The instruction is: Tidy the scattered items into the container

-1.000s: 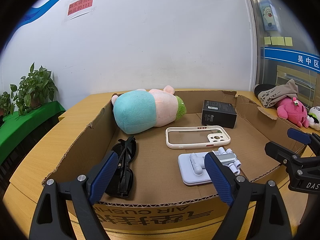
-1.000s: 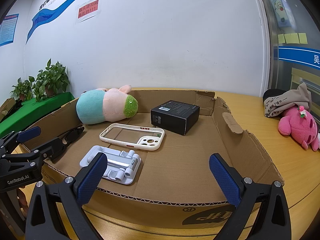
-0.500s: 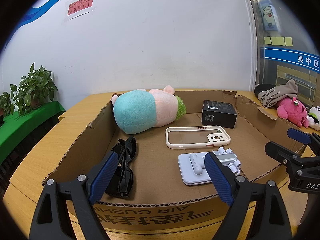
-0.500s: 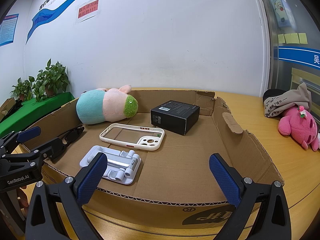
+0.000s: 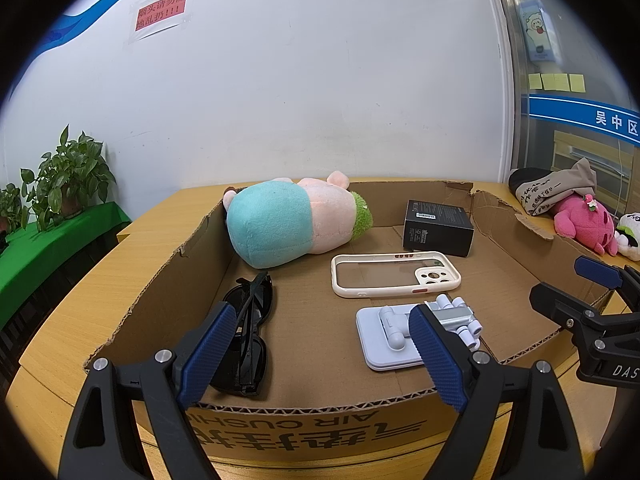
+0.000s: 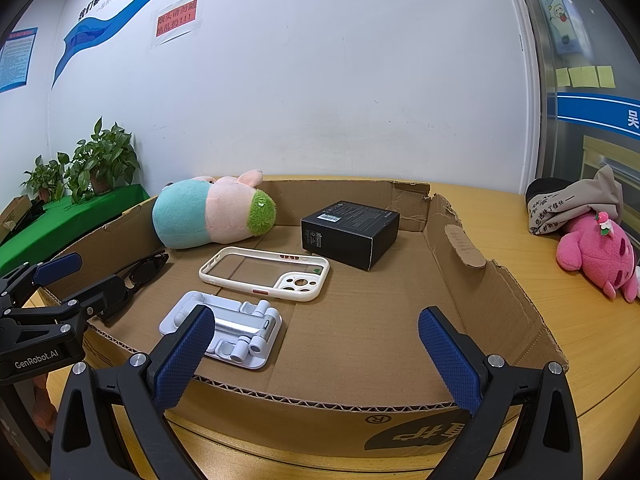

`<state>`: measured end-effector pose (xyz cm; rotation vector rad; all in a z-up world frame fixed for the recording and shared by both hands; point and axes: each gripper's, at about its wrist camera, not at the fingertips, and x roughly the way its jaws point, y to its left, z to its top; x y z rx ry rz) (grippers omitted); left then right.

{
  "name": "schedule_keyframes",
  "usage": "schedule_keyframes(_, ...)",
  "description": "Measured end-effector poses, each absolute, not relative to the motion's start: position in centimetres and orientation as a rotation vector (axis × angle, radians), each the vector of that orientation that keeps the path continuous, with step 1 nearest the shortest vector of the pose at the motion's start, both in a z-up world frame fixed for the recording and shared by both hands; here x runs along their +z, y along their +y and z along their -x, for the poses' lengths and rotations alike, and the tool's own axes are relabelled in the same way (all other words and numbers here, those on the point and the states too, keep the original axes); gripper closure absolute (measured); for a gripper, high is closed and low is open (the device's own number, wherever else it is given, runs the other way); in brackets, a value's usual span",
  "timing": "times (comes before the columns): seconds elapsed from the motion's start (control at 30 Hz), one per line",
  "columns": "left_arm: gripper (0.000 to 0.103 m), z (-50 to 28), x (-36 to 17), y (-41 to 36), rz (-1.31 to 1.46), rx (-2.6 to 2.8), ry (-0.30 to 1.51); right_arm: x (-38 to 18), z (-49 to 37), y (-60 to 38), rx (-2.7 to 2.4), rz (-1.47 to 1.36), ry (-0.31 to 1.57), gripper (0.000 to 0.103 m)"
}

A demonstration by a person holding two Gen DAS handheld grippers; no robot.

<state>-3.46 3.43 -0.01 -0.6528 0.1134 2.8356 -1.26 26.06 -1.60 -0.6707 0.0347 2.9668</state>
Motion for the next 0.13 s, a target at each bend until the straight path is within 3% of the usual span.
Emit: schedule_keyframes(0.13, 0.015, 3.64, 0.12, 3.51, 0.653, 2.838, 0.116, -1.61, 1.29, 26.05, 2.966, 0.671, 0.034, 0.000)
